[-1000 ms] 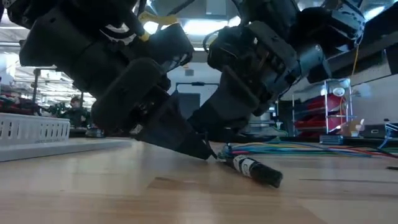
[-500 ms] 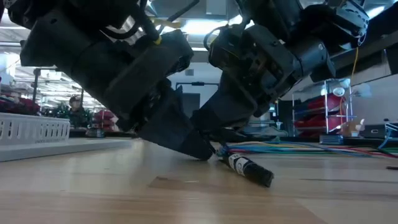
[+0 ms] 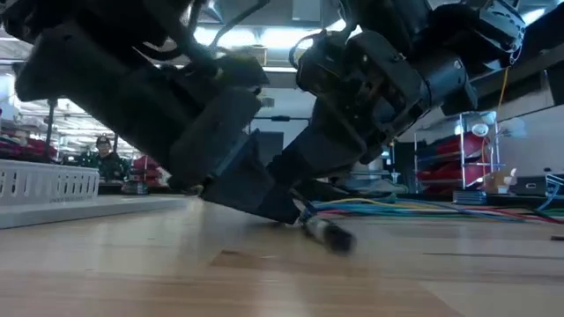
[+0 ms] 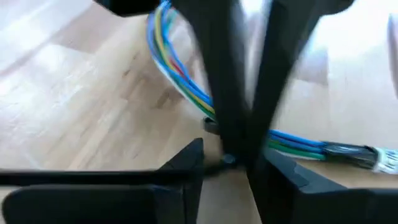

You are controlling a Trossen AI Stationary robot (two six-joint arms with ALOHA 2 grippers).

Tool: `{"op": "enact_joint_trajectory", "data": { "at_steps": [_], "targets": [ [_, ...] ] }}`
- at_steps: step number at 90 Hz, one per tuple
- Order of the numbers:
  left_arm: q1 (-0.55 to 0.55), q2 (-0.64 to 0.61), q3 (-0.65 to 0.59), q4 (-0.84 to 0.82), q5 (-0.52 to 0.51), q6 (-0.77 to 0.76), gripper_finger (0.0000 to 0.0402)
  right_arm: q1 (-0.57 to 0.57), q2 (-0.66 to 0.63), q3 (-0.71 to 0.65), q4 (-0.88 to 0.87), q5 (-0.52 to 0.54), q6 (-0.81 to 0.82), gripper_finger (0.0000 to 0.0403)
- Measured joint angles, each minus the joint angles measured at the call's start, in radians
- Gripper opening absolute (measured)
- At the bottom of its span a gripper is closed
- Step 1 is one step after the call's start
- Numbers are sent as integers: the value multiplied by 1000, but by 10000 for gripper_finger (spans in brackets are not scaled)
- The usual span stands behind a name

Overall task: Ziptie cables
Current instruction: Wrap the black zip tie around the cable wires to form a loop

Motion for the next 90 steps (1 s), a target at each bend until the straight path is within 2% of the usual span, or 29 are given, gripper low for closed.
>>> {"op": "enact_joint_trajectory", "data": {
  "at_steps": [17, 45, 73, 90],
  "targets": [
    [-11, -1, 0, -1, 0, 24, 89, -3, -48, -4, -42, 66, -27, 0],
    [-11, -41, 0, -72, 2, 51, 88, -3, -135, -88, -62, 164, -32, 0],
    [-7, -97, 0, -139, -70, 76, 88, -3, -139, -172, 12, 176, -5, 0],
    [40, -97, 0, -141, -77, 147, 88, -3, -153, -180, 39, 125, -18, 0]
  ]
}}
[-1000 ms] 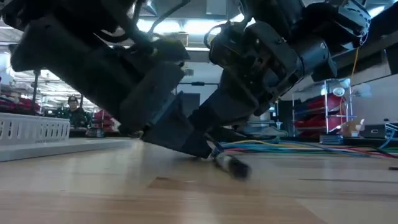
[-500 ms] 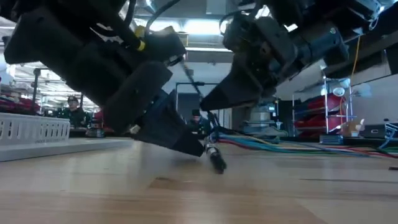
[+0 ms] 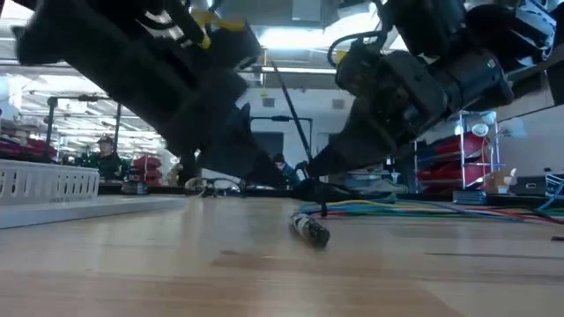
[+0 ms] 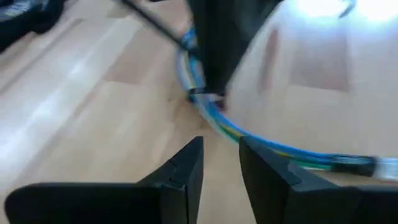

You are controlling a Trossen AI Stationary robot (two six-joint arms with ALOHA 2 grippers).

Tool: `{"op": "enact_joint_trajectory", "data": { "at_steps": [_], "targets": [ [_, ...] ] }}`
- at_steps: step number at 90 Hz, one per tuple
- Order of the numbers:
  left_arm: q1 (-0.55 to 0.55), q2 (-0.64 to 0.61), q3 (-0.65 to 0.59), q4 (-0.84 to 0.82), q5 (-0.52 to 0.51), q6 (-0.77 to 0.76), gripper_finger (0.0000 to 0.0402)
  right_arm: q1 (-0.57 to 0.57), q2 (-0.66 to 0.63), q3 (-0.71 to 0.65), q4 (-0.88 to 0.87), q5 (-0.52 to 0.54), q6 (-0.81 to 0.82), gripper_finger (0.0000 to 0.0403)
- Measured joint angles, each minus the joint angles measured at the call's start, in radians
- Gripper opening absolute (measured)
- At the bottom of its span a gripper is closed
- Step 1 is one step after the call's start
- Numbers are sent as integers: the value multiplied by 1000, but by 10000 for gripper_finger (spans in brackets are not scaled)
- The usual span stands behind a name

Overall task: Ziptie cables
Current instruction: Wrap the black zip tie around the cable wires to form a loop

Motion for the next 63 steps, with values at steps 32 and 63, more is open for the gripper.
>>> {"op": "enact_joint_trajectory", "data": {
  "at_steps": [32, 63],
  "targets": [
    [120, 19, 1, 100, 237, 219, 89, 0, -16, 0, 5, -49, -33, 0],
    [151, 51, -14, 249, 289, 250, 89, 0, -16, 1, 8, -58, -35, 0]
  ]
}}
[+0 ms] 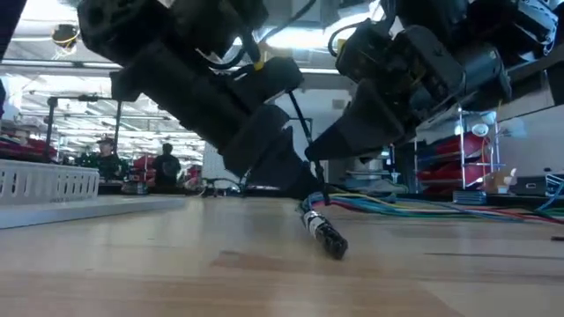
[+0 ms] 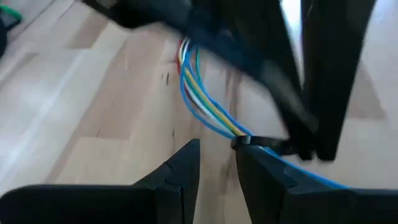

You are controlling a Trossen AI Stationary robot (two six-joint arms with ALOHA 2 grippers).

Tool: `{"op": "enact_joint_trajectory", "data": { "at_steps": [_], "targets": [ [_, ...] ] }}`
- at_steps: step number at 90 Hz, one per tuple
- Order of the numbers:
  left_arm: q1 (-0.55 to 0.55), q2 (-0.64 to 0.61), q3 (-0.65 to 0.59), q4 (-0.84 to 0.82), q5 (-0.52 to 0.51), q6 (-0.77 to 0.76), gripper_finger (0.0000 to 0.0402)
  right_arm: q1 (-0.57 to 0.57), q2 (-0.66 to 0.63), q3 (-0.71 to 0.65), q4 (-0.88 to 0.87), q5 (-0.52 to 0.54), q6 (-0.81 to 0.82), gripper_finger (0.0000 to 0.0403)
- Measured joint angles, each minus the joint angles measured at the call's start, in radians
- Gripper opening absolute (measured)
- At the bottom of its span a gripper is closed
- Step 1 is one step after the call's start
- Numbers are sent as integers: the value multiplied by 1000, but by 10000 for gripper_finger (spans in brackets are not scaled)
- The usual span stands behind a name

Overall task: Ziptie cables
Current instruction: Wrap the black zip tie around the cable wires to form a loop

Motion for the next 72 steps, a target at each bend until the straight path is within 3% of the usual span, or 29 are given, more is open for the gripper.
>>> {"op": "enact_joint_trajectory", "data": {
  "at_steps": [31, 72],
  "targets": [
    [-16, 2, -182, 401, 26, 11, 89, 0, 0, 0, -1, 1, -3, 0],
    [-11, 89, -135, 364, 36, 48, 88, 0, 1, 0, 2, 1, -3, 0]
  ]
}}
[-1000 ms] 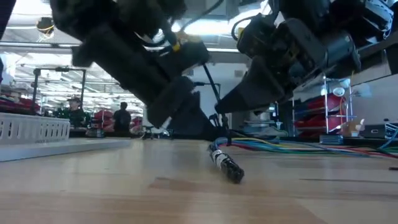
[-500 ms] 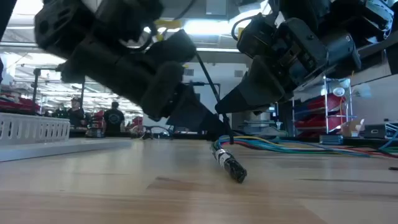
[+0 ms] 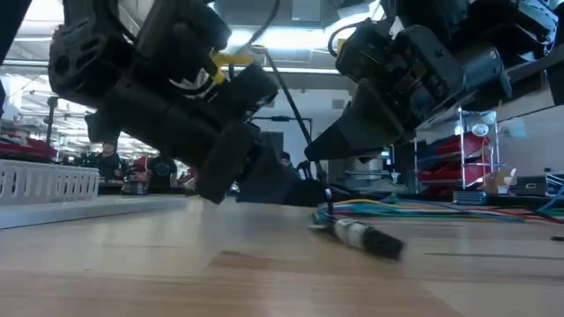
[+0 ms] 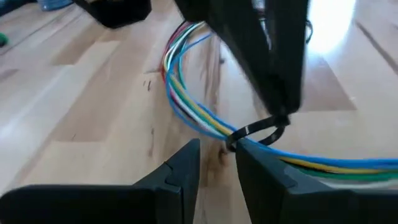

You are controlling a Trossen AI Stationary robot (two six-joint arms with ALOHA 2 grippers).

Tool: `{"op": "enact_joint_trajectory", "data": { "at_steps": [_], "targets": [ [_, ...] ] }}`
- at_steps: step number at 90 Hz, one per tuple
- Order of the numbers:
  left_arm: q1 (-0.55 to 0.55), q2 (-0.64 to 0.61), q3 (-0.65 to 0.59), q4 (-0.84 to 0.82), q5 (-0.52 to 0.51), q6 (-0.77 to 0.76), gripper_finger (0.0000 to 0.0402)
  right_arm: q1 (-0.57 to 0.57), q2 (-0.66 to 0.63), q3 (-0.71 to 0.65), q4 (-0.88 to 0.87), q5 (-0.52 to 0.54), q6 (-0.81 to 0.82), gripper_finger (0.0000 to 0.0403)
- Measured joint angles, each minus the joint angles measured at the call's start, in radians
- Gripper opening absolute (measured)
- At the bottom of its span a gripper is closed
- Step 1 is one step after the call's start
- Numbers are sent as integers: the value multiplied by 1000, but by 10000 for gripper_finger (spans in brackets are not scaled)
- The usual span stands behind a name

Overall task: Ziptie cables
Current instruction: Wrap the black zip tie around the cable wires to form a loop

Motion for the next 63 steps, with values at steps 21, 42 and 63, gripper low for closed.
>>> {"op": "enact_joint_trajectory", "data": {
  "at_steps": [21, 42, 63],
  "targets": [
    [-7, 0, 0, 18, 27, -32, 88, 0, 0, 0, 5, 0, 0, 0],
    [8, 0, 9, 72, 26, -12, 88, 0, 0, 0, 21, 0, 0, 0],
    [26, 0, 13, 55, 25, -16, 46, 0, 0, 0, 18, 2, -1, 0]
  ]
}}
